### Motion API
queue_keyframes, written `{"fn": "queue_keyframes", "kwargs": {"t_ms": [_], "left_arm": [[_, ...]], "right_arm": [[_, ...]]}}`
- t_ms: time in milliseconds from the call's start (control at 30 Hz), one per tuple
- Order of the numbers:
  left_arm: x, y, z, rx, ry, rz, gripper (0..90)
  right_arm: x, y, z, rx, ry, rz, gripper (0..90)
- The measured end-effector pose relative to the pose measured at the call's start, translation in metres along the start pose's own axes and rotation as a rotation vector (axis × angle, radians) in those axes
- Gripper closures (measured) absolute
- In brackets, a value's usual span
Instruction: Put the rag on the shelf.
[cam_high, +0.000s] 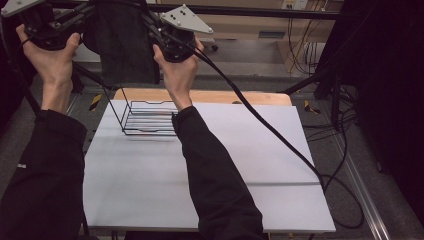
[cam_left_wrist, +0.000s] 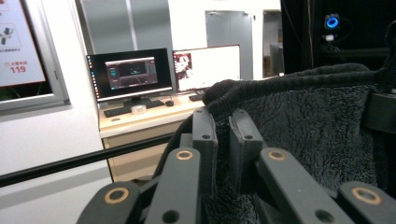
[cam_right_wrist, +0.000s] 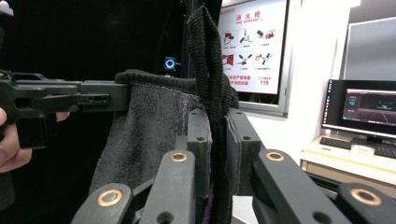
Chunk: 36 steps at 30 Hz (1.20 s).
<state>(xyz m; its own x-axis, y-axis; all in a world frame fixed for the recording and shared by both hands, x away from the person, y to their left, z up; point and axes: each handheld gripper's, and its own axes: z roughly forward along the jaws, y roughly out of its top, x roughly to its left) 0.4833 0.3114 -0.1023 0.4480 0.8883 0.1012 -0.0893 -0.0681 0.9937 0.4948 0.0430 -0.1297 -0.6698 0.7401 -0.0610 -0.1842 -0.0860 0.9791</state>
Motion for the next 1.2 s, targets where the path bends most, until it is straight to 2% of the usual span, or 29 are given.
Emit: {"fn": "queue_keyframes", "kwargs": {"t_ms": [100, 233, 367, 533, 600, 733, 900, 1000, 1100, 1200], "left_arm": [[0.007, -0.002, 0.006, -0.01, 0.016, -0.023, 82.2], [0.012, -0.007, 0.017, -0.005, 0.039, -0.021, 82.2], [0.015, -0.019, 0.025, 0.01, 0.053, -0.006, 82.2], [0.021, -0.035, 0.035, 0.018, 0.052, -0.021, 82.2], [0.024, -0.036, 0.038, 0.022, 0.058, -0.027, 82.2], [0.024, -0.032, 0.046, 0.042, 0.072, -0.002, 82.2], [0.019, -0.031, 0.051, 0.031, 0.056, 0.004, 82.2], [0.016, -0.04, 0.05, 0.038, 0.04, 0.009, 82.1], [0.015, -0.048, 0.046, 0.05, 0.024, 0.016, 82.1], [0.016, -0.058, 0.041, 0.069, 0.015, 0.013, 82.1]], "right_arm": [[-0.002, 0.004, 0.01, 0.009, -0.006, -0.009, 82.0], [-0.005, 0.004, 0.021, 0.023, -0.018, -0.03, 82.0], [-0.008, -0.005, 0.027, 0.052, -0.028, -0.036, 82.0], [-0.01, -0.018, 0.032, 0.088, -0.039, -0.037, 81.9], [-0.008, -0.02, 0.033, 0.088, -0.036, -0.034, 81.9], [-0.007, -0.022, 0.035, 0.083, -0.038, -0.014, 82.0], [-0.011, -0.022, 0.032, 0.076, -0.041, -0.016, 82.0], [-0.018, -0.029, 0.028, 0.094, -0.048, 0.002, 81.9], [-0.023, -0.04, 0.023, 0.109, -0.036, 0.036, 81.9], [-0.022, -0.049, 0.021, 0.135, -0.017, 0.03, 81.9]]}}
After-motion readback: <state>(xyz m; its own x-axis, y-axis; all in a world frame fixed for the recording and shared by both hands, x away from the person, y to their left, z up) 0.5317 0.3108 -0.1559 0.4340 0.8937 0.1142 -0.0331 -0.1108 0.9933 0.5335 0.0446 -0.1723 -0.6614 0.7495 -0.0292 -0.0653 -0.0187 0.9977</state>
